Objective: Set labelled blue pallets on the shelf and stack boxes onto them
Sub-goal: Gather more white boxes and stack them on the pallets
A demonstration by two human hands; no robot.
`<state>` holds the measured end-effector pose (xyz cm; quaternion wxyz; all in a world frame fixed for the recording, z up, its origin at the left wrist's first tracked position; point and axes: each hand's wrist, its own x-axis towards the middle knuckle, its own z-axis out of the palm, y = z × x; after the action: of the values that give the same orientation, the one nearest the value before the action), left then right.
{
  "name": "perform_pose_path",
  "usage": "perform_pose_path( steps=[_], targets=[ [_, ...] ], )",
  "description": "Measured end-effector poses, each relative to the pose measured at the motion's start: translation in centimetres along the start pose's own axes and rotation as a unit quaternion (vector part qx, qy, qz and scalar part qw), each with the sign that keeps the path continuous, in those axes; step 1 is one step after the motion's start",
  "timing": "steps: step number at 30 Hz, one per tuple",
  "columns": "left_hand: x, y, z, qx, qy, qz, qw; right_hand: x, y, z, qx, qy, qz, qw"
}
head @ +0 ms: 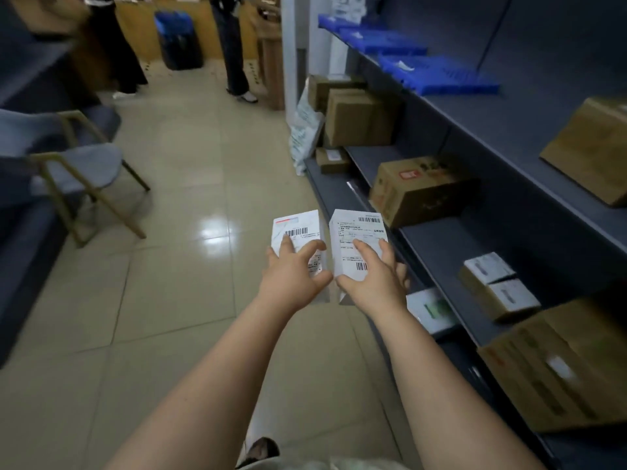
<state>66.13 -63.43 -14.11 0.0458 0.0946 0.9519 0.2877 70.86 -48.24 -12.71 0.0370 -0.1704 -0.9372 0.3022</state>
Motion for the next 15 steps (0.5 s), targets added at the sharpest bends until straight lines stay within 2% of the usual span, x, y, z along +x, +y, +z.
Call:
perform_pose_path(
  steps=[6, 15],
  targets=[
    [9.7, -6.3, -5.8, -0.012, 0.003, -0.001, 1.0, 9.2, -8.7, 4.4, -0.011, -0.005, -0.001, 1.0],
    [22.7, -9.7, -7.3, -0.01, -0.031, 0.0, 0.999, 21.2, -13.9, 7.4, -0.044, -0.021, 0.018, 0.999]
  ],
)
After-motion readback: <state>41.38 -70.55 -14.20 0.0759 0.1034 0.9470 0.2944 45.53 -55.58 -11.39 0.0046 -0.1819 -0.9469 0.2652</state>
